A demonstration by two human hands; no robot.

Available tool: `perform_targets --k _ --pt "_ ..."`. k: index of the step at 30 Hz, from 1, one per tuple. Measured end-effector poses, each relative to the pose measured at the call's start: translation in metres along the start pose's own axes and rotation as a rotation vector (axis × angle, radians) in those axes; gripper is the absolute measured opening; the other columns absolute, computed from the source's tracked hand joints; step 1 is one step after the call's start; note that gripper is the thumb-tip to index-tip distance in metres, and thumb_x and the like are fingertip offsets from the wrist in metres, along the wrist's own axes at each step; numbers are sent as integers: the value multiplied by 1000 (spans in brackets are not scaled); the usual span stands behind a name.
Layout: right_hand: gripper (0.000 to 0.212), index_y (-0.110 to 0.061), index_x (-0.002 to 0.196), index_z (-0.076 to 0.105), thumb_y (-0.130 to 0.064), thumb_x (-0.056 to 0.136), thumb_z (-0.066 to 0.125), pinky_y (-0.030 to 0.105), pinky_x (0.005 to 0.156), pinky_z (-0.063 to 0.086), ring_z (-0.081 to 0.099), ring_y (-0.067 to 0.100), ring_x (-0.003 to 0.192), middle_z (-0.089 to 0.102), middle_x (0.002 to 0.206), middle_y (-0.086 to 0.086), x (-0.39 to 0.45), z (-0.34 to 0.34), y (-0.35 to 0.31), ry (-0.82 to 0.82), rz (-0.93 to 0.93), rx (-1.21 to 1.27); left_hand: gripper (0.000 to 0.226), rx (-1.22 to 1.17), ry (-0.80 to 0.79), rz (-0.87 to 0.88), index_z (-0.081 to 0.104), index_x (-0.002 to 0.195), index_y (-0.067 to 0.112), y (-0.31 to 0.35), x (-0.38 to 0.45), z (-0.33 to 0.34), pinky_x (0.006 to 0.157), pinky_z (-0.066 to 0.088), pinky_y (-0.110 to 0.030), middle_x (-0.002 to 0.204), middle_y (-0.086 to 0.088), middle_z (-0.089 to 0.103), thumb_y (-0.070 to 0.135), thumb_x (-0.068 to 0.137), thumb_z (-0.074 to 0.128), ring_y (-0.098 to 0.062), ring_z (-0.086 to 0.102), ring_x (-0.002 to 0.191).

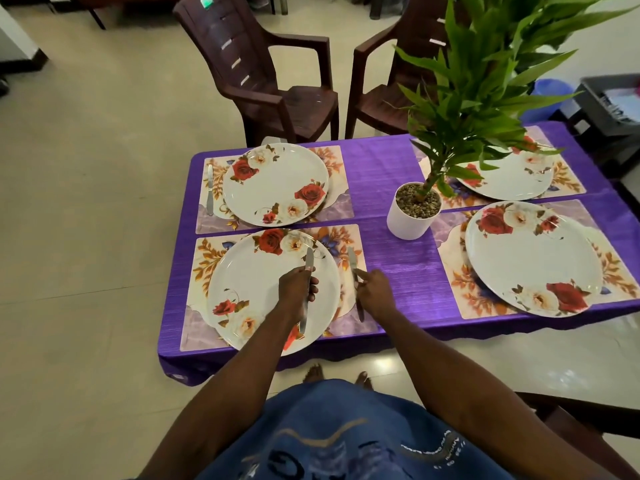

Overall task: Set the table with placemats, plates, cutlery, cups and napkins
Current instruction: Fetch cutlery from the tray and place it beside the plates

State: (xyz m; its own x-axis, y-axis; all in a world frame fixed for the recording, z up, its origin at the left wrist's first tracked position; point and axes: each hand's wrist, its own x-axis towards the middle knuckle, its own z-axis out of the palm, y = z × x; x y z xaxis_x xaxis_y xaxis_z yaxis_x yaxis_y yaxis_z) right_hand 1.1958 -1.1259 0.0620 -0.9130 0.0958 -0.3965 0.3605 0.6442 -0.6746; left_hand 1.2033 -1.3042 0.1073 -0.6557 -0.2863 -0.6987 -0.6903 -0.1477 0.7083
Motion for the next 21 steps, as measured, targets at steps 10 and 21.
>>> perform_targets --k 10,21 --pt "35 -14 128 62 -23 94 64 26 77 54 64 22 98 63 119 5 -5 -3 -7 30 -18 62 24 3 -28 26 68 100 9 -1 -3 -1 68 54 -31 82 -10 71 31 93 62 -21 62 71" --pt "16 -1 91 74 -2 92 58 32 64 55 65 24 70 70 79 14 -12 -19 -10 189 95 351 19 -110 -120 44 67 104 2 13 -5 31 78 61 -38 94 -16 73 17 93 65 -29 73 84"
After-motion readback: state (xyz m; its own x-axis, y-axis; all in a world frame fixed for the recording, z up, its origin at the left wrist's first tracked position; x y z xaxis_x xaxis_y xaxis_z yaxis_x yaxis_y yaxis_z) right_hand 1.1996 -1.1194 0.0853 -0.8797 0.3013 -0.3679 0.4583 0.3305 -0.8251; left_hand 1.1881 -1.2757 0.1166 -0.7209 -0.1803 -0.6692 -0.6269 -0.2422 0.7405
